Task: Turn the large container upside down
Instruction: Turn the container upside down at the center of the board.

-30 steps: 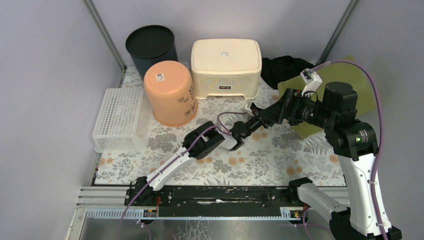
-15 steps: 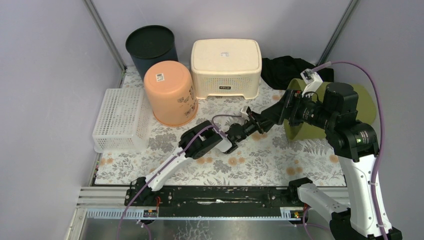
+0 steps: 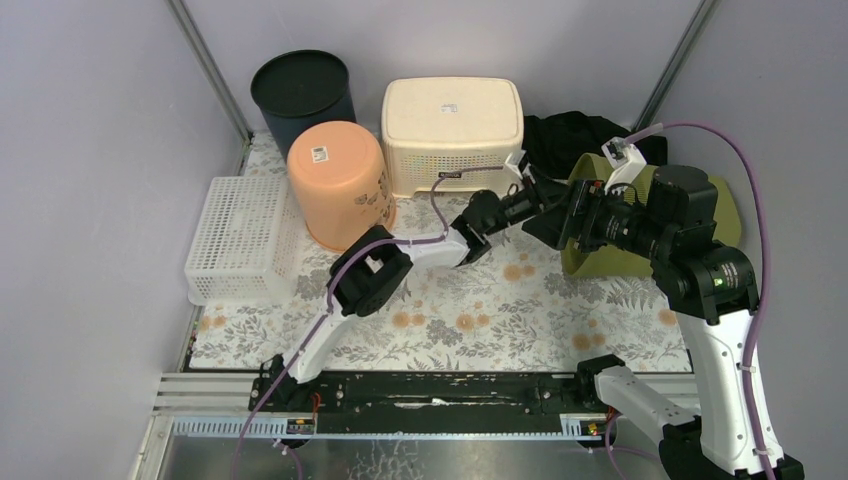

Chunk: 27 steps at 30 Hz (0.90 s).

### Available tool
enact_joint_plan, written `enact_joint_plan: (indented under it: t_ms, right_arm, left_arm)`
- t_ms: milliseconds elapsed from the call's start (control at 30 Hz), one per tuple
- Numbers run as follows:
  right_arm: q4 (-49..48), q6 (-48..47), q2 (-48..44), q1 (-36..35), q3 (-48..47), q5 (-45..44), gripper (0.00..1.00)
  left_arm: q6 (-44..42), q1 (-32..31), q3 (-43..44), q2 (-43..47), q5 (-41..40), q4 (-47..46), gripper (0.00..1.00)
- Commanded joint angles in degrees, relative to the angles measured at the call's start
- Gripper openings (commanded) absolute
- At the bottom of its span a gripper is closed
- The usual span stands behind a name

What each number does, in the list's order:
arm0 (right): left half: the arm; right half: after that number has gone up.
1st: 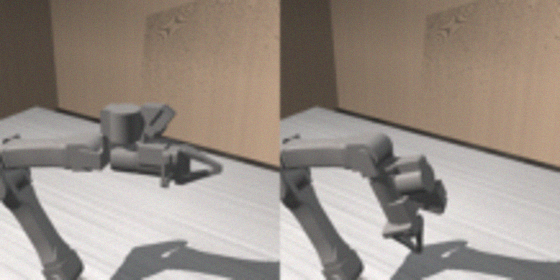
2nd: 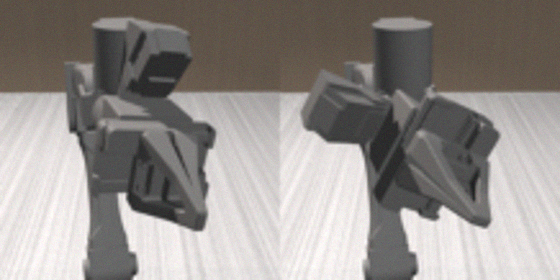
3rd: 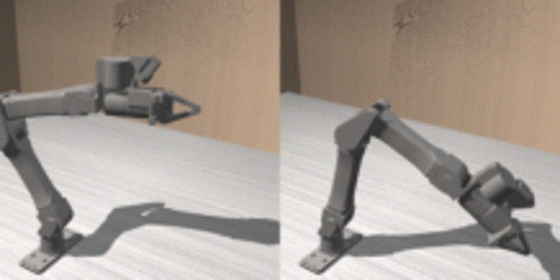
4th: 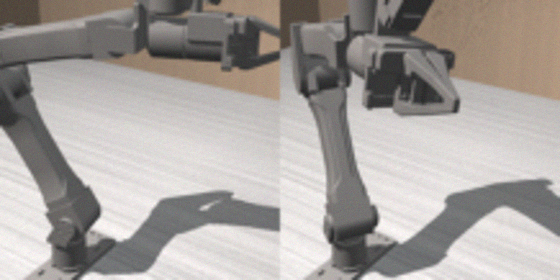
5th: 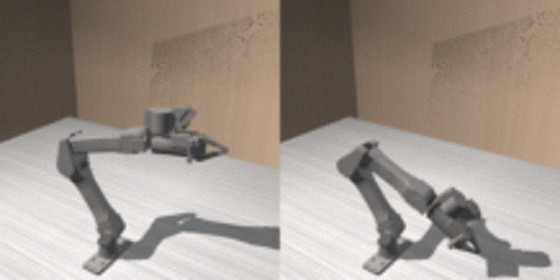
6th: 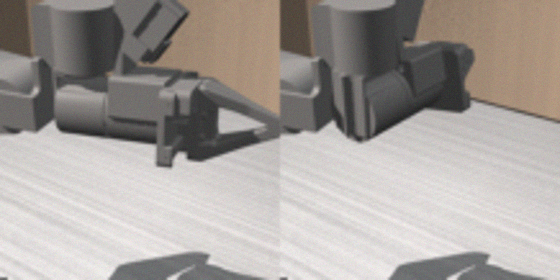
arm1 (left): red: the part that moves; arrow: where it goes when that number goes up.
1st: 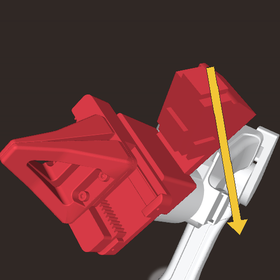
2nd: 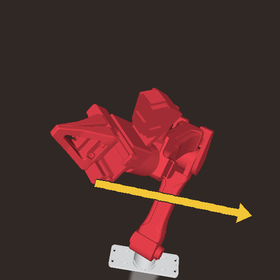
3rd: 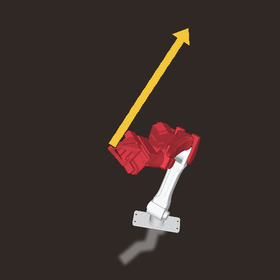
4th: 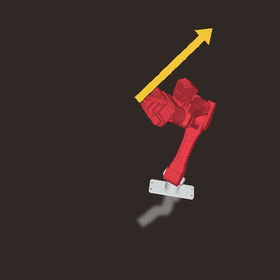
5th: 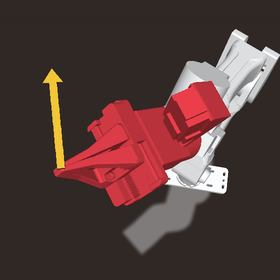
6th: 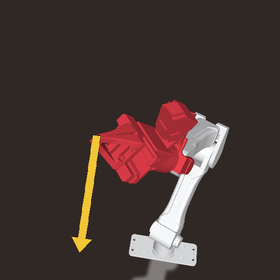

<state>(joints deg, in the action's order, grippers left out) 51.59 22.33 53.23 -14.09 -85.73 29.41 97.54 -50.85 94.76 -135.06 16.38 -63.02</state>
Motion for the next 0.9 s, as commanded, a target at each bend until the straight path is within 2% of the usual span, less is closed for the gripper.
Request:
enact_joint_plan:
  t_ms: [0,133,300,533,700,867]
  right_arm:
    - [-0.27,-0.90,-0.49,0.19,-2.61,-0.24,0.79]
    - [0.04,-1.20,-0.39,0.09,-3.13,-0.10,0.79]
    - [0.57,-1.56,-0.71,0.12,-3.38,-0.31,0.79]
    - [0.51,-1.82,-0.93,0.15,-3.35,-0.15,0.79]
    - [0.26,-1.75,-1.41,0.07,-2.62,-0.04,0.79]
    - [0.05,-1.66,-1.63,0.12,-2.11,0.20,0.79]
  left_arm:
    - [-9.38,-0.83,9.77,-0.90,6.07,16.18,0.57]
    - [-14.02,-2.00,22.67,-5.73,10.32,32.83,0.58]
    - [-16.70,-2.03,22.12,-5.10,10.09,38.57,0.57]
    - [-17.97,-1.15,18.12,-2.06,11.46,35.35,0.58]
    - [-15.32,-0.33,15.84,-2.35,14.28,28.18,0.58]
    - [-16.02,0.06,14.86,-1.56,15.25,27.14,0.59]
